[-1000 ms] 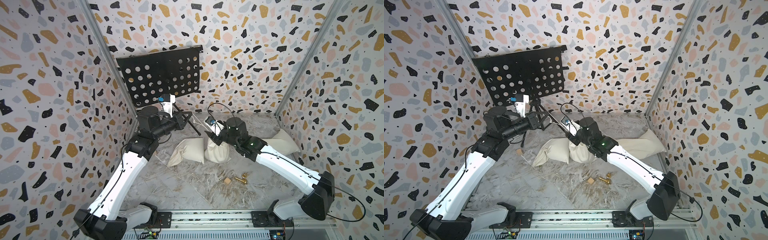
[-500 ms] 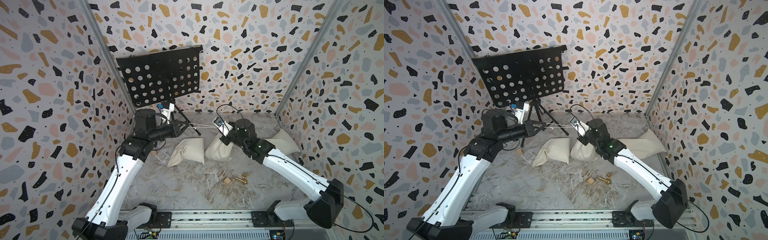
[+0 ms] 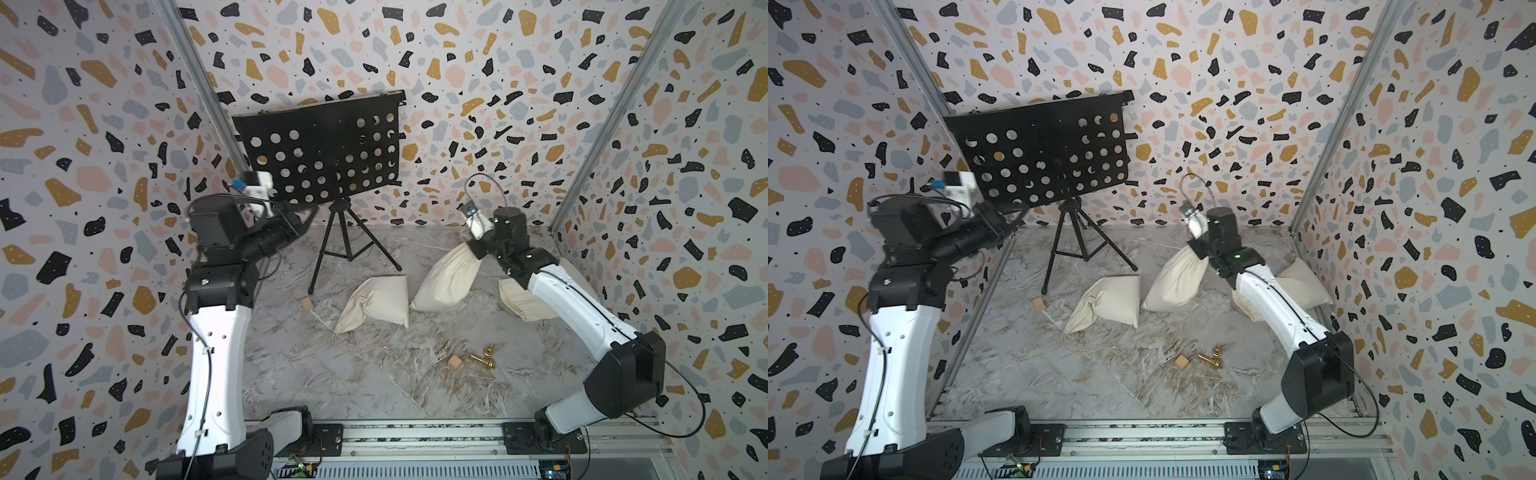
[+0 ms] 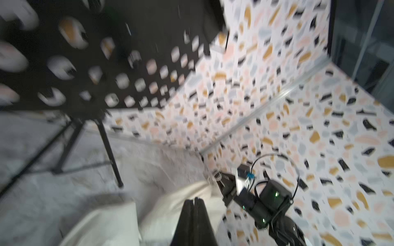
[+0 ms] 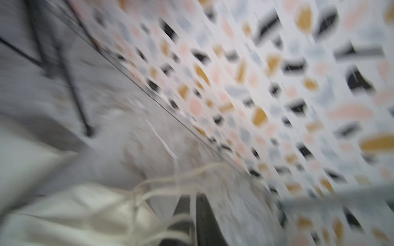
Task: Close the soil bag
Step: Frap the soil bag at the center of the board.
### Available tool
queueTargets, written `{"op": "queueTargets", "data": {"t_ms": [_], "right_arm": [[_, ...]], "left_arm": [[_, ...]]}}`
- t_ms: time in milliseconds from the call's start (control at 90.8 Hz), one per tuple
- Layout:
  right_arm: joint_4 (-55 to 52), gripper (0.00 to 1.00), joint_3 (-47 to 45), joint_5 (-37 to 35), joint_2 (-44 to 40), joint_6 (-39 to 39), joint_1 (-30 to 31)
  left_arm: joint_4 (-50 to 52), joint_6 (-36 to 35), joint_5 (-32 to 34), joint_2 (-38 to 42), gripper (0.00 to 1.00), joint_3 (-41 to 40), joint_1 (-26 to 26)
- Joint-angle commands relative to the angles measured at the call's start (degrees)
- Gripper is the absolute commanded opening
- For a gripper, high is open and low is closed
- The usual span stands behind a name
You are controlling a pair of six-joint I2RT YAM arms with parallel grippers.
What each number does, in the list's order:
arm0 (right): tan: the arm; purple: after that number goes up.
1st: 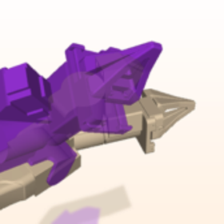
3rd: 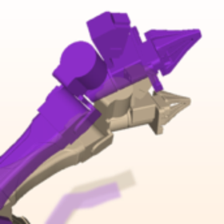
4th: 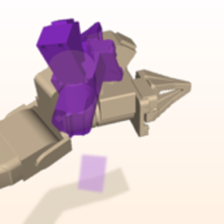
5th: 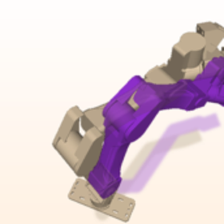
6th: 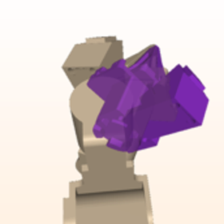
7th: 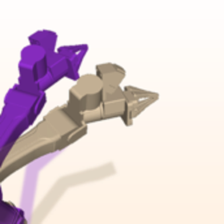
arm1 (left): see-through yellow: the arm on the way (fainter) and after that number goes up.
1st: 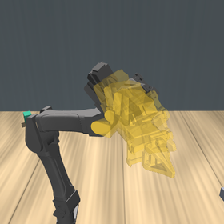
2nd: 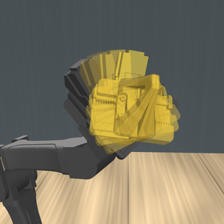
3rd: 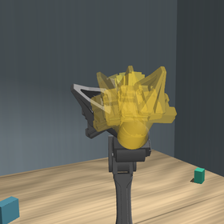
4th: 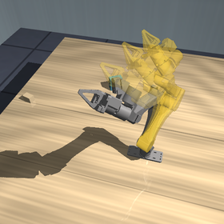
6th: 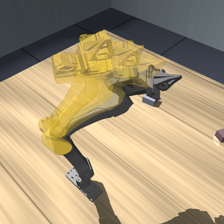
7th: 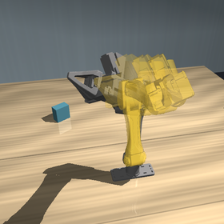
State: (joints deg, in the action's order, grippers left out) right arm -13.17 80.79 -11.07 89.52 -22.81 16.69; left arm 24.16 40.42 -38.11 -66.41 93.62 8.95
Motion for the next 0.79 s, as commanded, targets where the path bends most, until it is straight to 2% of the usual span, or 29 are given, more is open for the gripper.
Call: {"op": "queueTargets", "data": {"t_ms": [0,77,176,319,429,562,782], "right_arm": [[-10.9,0.14,2.5,-11.3,0.9,-1.1,-2.2],[-11.9,0.13,3.8,-7.4,0.7,-1.3,-2.0],[-11.5,0.05,2.6,0.3,-0.8,-0.7,-0.1],[-7.7,0.0,-0.9,12.0,-4.4,3.1,3.4],[-5.0,0.0,-2.0,18.5,-7.4,5.2,6.2],[-3.1,0.0,-1.7,28.2,-9.9,6.9,8.5],[-3.6,0.0,0.0,41.7,-11.4,8.4,11.1]], "left_arm": [[-7.5,-0.2,2.2,4.0,0.0,3.0,-0.3],[-7.9,0.3,0.9,3.7,0.0,2.8,-0.3],[-9.5,0.3,-0.5,4.7,0.0,-1.2,-2.3],[-9.3,-3.8,2.8,7.8,0.0,-11.5,-8.8],[-10.5,-6.7,6.7,9.2,0.01,-20.5,-15.5],[-16.3,-7.7,8.1,7.7,0.22,-28.8,-21.9],[-20.7,-17.6,11.0,4.3,0.51,-31.6,-30.9]]}}
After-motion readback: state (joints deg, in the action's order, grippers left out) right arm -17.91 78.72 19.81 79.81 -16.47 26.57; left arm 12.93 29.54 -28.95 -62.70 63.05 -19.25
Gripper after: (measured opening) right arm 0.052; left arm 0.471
